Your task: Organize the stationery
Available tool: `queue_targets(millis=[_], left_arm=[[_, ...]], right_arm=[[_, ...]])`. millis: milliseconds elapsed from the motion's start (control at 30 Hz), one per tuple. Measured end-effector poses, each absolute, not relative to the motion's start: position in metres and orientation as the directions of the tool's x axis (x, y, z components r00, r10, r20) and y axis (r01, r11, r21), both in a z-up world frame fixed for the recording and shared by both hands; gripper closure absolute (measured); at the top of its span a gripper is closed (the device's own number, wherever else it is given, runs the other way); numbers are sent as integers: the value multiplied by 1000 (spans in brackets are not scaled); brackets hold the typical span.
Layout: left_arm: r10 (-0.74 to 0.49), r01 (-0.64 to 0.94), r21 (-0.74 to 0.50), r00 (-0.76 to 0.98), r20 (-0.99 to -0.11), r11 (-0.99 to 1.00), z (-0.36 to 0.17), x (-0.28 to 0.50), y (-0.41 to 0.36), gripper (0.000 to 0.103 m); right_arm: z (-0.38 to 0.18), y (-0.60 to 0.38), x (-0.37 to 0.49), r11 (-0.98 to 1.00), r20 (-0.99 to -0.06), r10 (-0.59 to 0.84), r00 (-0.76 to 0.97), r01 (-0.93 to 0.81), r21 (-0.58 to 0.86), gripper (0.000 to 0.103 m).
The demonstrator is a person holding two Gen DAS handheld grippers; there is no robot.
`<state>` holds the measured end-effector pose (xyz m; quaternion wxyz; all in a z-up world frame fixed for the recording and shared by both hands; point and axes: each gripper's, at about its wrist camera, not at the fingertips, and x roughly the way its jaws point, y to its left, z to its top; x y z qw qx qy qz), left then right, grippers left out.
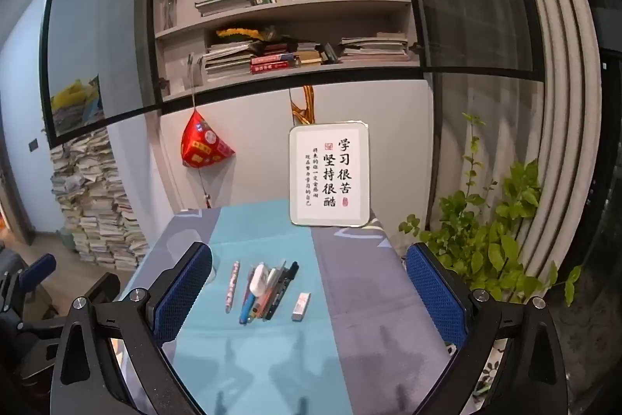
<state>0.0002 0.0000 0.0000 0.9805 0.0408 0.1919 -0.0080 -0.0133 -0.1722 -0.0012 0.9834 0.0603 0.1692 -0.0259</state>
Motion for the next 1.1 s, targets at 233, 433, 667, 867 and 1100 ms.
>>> queue_targets(millis=[233,433,667,867,1100], left_arm=[[-7,37,71,923,-384,997,0,0,0,1],[-7,35,66,923,-385,997,-2,2,-3,1],[-19,40,46,920,-392,998,-6,7,3,1],[-16,37,47,920,-392,998,-8,7,3,1],[-10,32,48,913,-408,998,-11,10,3,1]], right_arm=[[-2,-173,-11,992,-342,-33,939,73,105,2],[-10,-180,-8,992,-349,-24,937,66,110,2],[-12,-172,-3,993,-371,-15,929,57,102,2],[-14,-172,-2,993,-375,-22,927,64,100,2],[-18,-175,-3,993,-382,-17,924,61,103,2]])
